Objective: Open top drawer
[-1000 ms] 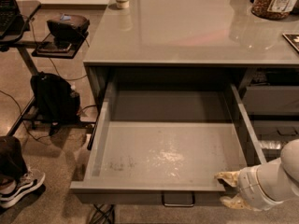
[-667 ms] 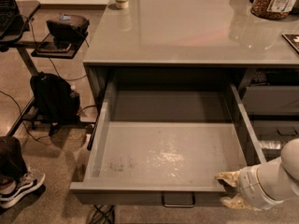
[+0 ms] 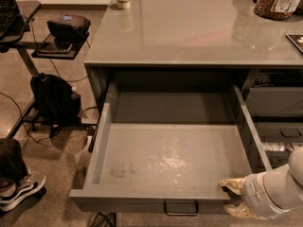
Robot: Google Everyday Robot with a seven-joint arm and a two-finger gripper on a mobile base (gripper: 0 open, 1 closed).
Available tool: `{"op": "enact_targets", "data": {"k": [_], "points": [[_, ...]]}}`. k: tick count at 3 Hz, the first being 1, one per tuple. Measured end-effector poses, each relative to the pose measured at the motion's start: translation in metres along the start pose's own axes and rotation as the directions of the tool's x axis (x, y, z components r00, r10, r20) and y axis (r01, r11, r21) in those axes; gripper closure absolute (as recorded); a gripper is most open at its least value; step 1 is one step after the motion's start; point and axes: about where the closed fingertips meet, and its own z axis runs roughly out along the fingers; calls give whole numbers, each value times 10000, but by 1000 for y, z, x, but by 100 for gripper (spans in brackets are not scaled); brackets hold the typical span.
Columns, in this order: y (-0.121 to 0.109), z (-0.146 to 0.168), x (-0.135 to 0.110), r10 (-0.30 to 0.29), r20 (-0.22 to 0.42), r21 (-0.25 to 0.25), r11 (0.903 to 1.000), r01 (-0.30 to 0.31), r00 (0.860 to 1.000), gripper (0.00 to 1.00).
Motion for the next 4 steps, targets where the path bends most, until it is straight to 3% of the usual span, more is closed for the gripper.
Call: {"op": "enact_targets", "data": {"k": [1,4], "points": [[11,2,-3,-155,176,-101,9998,156,9997,100],[11,0,-2,-155,176,-101,9998,157,9997,36]]}}
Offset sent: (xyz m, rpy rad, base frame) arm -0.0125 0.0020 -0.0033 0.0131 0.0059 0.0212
